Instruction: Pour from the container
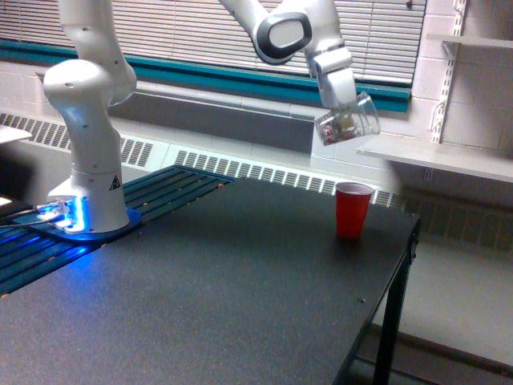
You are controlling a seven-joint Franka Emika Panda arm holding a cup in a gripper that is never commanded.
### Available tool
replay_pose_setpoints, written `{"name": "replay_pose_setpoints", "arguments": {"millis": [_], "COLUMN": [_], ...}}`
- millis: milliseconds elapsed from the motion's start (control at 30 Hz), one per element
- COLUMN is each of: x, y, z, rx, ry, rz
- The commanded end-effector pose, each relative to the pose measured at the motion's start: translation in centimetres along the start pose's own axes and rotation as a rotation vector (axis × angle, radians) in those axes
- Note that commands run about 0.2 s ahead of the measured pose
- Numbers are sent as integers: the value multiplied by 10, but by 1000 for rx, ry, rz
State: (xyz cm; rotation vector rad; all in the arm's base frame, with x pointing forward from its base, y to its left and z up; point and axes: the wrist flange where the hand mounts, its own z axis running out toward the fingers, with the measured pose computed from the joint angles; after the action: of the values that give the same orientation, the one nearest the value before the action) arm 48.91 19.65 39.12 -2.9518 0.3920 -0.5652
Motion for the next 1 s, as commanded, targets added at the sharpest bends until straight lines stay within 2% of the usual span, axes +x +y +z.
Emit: {"name": "replay_pose_setpoints", "arguments": {"millis": [33, 233, 1000], "x": [-12, -23, -48], "y": [-11, -17, -23], "z": [11, 23, 45], "rx": [27, 36, 21], "ry": [-35, -88, -224], "rz": [-24, -32, -29]}}
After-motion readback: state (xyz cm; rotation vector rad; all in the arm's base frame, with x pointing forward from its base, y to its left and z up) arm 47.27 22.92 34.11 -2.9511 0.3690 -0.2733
